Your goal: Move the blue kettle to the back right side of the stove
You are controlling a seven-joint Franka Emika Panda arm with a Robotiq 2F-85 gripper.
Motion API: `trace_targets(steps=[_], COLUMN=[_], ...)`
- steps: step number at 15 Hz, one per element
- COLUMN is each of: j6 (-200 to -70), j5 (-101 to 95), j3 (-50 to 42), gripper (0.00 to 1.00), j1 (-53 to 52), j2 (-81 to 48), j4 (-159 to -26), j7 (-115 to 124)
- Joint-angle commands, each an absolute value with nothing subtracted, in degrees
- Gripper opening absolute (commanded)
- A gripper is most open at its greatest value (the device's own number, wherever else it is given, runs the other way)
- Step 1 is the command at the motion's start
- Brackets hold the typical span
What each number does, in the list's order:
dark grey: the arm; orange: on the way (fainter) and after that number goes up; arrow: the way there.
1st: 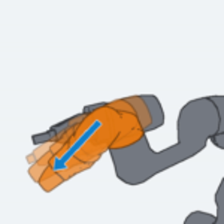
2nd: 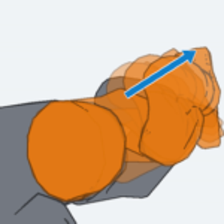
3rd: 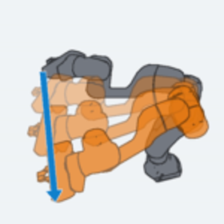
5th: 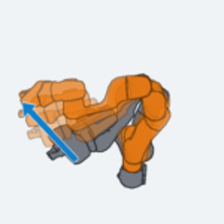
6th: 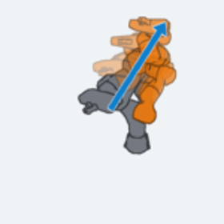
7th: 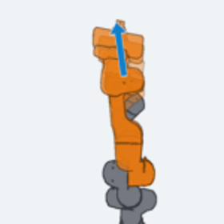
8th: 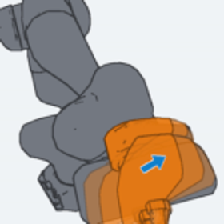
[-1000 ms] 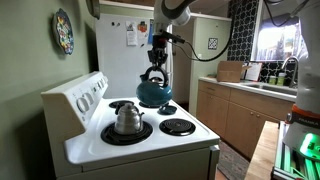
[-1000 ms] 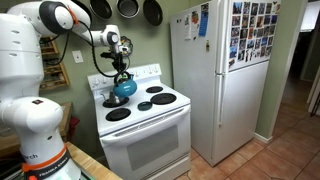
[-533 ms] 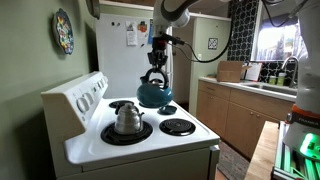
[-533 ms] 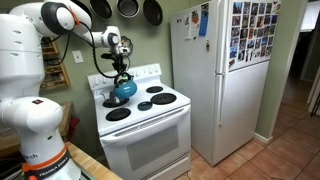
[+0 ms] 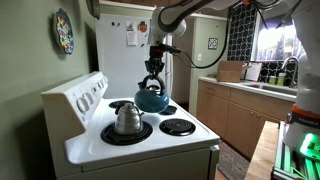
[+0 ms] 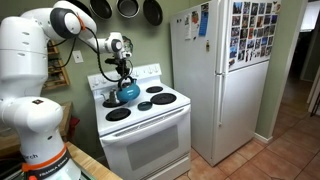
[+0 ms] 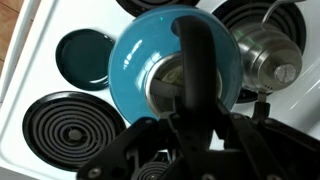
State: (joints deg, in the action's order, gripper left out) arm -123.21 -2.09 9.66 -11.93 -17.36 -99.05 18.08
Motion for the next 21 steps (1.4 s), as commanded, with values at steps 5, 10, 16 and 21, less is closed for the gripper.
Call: trace_targets(steps=[5,10,16,21], j6=[-130.7,-131.2,-131.8,-133.8], j5=[-4.6,-3.7,-0.5,1.3], j3=[6.7,4.1,3.2,2.3], gripper=[0.09,0.09,0.09,0.09], j1=[-14.2,-14.3,-14.0,-14.4], j2=[-24.7,-32.0,-42.3,-49.8], j4=[-88.3,-77.7,-63.2,-52.7], j7=[19.3,21.4,24.0,28.0])
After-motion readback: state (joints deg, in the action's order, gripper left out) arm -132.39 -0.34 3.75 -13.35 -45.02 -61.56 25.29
